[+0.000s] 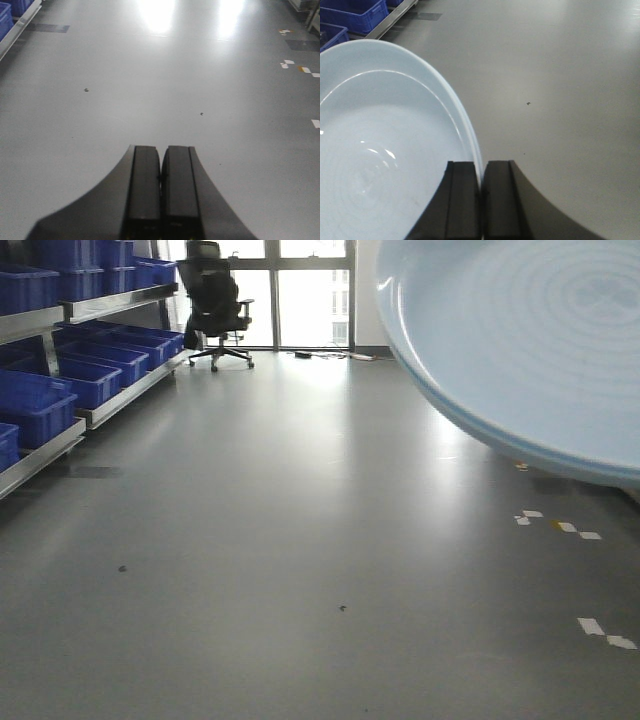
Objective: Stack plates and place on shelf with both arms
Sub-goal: 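Carry the pale blue plate stack in the right gripper toward the bin shelf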
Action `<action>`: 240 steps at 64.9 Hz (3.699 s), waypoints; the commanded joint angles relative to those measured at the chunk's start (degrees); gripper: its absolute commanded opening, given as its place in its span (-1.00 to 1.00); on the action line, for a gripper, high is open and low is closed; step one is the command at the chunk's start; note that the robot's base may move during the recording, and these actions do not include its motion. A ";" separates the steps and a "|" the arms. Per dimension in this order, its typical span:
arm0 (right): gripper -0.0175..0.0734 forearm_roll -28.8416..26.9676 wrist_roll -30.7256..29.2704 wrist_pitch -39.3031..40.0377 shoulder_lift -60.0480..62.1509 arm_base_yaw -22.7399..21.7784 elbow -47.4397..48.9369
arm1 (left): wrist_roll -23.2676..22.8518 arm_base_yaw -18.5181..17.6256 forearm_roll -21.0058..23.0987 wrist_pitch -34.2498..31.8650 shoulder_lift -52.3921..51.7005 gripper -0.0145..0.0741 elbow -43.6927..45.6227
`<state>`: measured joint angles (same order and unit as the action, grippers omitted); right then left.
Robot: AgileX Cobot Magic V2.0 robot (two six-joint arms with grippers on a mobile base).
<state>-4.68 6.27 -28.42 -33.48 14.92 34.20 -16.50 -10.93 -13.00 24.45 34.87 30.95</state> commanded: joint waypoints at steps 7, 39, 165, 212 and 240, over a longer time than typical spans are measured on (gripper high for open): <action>-0.58 -0.48 -0.12 5.47 0.08 -0.27 1.77 | -0.55 -0.10 -0.38 -4.71 -0.13 -0.48 1.75; -0.58 -0.48 -0.12 5.47 0.08 -0.27 1.77 | -0.55 -0.10 -0.38 -4.71 -0.13 -0.48 1.75; -0.58 -0.48 -0.12 5.12 0.08 -0.27 1.77 | -0.55 -0.10 -0.38 -4.71 -0.13 -0.48 1.75; -0.58 -0.48 -0.12 5.06 0.08 -0.27 1.77 | -0.55 -0.10 -0.38 -4.71 -0.13 -0.48 1.75; -0.58 -0.48 -0.12 5.06 0.08 -0.27 1.77 | -0.55 -0.10 -0.38 -4.71 -0.13 -0.48 1.75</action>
<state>-4.68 6.27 -28.74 -33.48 14.92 34.20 -16.50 -10.93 -13.00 24.34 34.87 30.95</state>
